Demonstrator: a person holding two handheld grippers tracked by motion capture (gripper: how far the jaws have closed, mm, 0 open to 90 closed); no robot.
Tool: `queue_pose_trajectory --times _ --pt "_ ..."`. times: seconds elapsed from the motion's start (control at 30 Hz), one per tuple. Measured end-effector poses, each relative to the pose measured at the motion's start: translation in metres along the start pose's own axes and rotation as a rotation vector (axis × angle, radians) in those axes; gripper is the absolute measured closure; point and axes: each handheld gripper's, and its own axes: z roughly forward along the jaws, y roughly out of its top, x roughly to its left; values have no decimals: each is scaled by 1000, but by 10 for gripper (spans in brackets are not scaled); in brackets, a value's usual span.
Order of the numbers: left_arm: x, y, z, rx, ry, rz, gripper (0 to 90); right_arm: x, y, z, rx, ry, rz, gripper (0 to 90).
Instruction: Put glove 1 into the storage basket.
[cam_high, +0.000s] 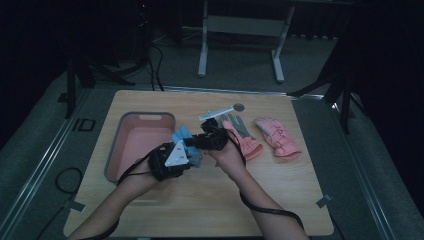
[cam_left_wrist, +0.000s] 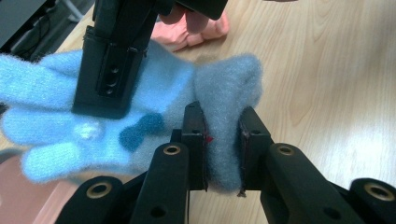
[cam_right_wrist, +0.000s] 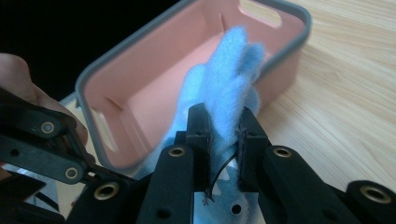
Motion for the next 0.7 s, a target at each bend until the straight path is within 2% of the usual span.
queue_pose_trajectory --times 0.17,0.3,0.37,0.5,0.6,0.63,0.67,0.7 --pt "8 -12 -12 20 20 -8 775 8 10 13 5 8 -12 792" --pt "18 -26 -22 47 45 -24 775 16 23 34 18 23 -38 792" --pt "20 -29 -24 50 47 -31 775 18 26 39 19 25 -37 792" --pt "26 -45 -33 67 64 -54 775 24 34 59 29 57 -42 792" --pt "28 -51 -36 76 70 -63 775 26 36 67 29 69 -41 792" --pt "29 -55 -37 81 72 -69 775 29 38 76 29 84 -43 792" --pt "30 -58 -39 84 72 -73 775 29 38 76 29 84 -43 792" --pt "31 -61 -40 86 72 -80 775 31 40 84 30 99 -40 791"
